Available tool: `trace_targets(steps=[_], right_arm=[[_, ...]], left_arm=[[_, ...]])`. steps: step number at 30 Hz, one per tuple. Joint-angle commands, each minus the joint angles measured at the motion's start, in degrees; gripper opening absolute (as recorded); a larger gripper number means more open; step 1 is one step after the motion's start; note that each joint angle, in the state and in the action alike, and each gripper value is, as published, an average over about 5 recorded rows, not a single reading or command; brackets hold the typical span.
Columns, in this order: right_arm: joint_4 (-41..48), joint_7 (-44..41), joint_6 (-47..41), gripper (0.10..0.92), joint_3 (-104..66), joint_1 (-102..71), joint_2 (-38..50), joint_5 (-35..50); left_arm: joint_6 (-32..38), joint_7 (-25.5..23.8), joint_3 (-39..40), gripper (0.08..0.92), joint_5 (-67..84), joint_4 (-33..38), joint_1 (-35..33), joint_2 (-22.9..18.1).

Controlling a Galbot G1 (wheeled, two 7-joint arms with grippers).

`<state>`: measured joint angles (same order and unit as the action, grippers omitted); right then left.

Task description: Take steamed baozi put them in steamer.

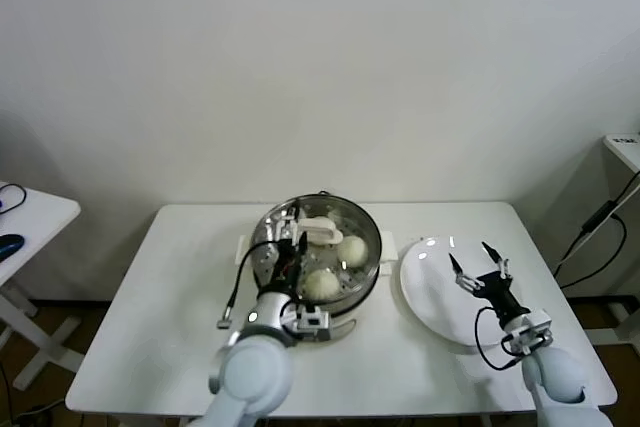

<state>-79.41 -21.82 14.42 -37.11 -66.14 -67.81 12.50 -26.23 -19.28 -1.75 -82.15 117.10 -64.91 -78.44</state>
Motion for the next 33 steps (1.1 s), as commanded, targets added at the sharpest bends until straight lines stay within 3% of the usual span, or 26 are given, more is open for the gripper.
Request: trace_targets(steps=[1,5,10,14,17,26,33], right_arm=[[0.08,0.10,-0.16,0.823,0.26,0.25,0.47,0.40],[-0.47,1.04,-0.58,0.823,1.02,0.28,1.06,2.08],[-2.27,3.03,-1.23,0.823,2.34,-0.30,2.72,4.49],[-3.29,4.81,-0.89,0.823,3.12,-0.98,3.45,5.20],[-4.12,5.16,-0.73,0.823,3.24,-1.84,3.60,5.57],[-6.97,6.00,-0.64,0.823,3.09,-5.29,3.43,9.49],[-9.03,6.69,-0.82,0.823,3.22,-8.38,5.99,11.67]], left_arm=[[1.18,0.36,-3.66,0.823,4.07,6.86,-7.95,3.68],[2.03,4.02,-7.96,0.823,9.85,9.42,-11.97,5.13],[8.47,15.71,-17.55,0.823,29.27,10.25,-16.13,6.62],[15.22,23.53,-23.88,0.823,47.74,8.68,-17.57,4.91],[20.41,26.47,-28.23,0.823,60.06,7.21,-18.78,3.09],[29.90,25.87,-40.38,0.823,81.34,-0.18,-24.46,-0.92],[33.43,20.04,-46.61,0.823,87.30,-4.67,-25.39,-4.51]])
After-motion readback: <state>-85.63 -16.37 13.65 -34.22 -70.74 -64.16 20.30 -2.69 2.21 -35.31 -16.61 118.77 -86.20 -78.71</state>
